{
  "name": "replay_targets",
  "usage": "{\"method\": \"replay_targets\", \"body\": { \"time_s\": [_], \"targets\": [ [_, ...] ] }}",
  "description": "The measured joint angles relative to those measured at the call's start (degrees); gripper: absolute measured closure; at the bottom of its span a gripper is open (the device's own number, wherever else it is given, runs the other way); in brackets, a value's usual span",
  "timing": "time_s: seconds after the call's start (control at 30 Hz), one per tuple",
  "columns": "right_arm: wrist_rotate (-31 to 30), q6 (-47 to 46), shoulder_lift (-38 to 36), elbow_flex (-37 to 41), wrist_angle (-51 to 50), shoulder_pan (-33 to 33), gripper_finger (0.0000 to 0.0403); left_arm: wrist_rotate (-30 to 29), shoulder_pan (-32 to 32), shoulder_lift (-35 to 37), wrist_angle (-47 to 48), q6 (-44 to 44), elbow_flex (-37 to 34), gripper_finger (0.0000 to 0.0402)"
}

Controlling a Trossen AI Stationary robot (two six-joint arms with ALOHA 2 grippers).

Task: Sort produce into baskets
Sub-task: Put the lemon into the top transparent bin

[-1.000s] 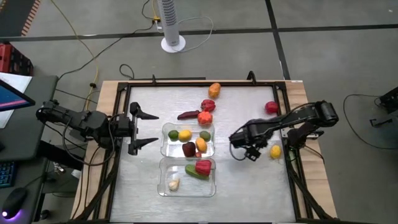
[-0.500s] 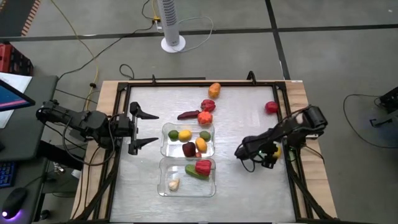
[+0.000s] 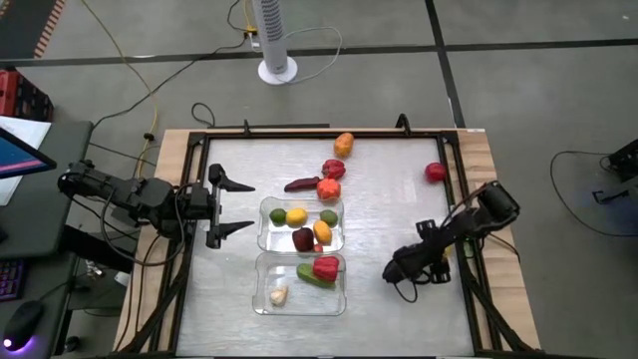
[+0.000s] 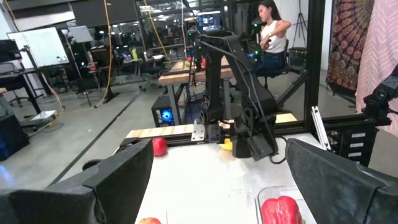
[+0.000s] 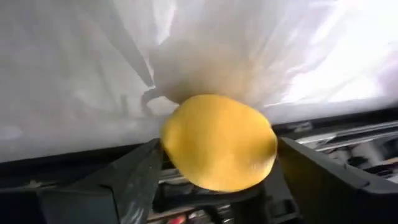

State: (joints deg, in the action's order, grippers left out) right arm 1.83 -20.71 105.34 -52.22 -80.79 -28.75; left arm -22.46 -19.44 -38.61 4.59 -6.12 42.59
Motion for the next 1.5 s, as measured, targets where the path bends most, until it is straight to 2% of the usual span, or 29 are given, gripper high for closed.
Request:
{"method": "replay_targets", "body": {
  "time_s": [0.13, 0.37, 0.57, 0.8, 1.0, 1.1, 1.2, 1.27, 1.5],
  "targets": [
    [-3.2, 2.2, 0.0, 0.1, 0.2, -1.0, 0.0085, 0.0, 0.0, 0.0, 0.0, 0.2, 0.0, 0.0049],
    [-3.8, 4.4, 0.0, 0.0, 0.7, -0.3, 0.0136, 0.0, 0.0, 0.0, 0.0, 0.2, 0.0, 0.0049],
    [-8.6, 2.8, -0.3, -3.4, -5.6, 1.4, 0.0182, 0.0, 0.0, 0.0, 0.0, 0.2, 0.0, 0.0049],
    [-13.3, 2.7, -0.4, -14.4, -9.1, 3.1, 0.0245, 0.0, 0.0, 0.0, 0.1, 0.2, 0.0, 0.0049],
    [-21.4, 1.2, -0.5, -27.6, -9.0, 4.6, 0.0295, 0.0, 0.0, 0.0, 0.1, 0.2, 0.0, 0.0049],
    [-25.0, -0.9, -0.5, -31.8, -9.0, 5.3, 0.0309, 0.0, 0.0, 0.0, 0.2, 0.2, 0.0, 0.0049],
    [-24.6, -1.6, -0.5, -32.3, -8.8, 6.6, 0.0303, 0.0, 0.0, 0.0, 0.4, 0.3, 0.0, 0.0049],
    [-23.5, -1.1, -0.5, -31.4, -8.0, 7.6, 0.0283, 0.0, 0.0, 0.0, 0.5, 0.4, 0.0, 0.0049],
    [-20.8, -2.3, -0.5, -26.5, -4.0, 12.1, 0.0144, 0.0, 0.0, 0.0, 0.7, 0.8, 0.0, 0.0049]
  ]
}}
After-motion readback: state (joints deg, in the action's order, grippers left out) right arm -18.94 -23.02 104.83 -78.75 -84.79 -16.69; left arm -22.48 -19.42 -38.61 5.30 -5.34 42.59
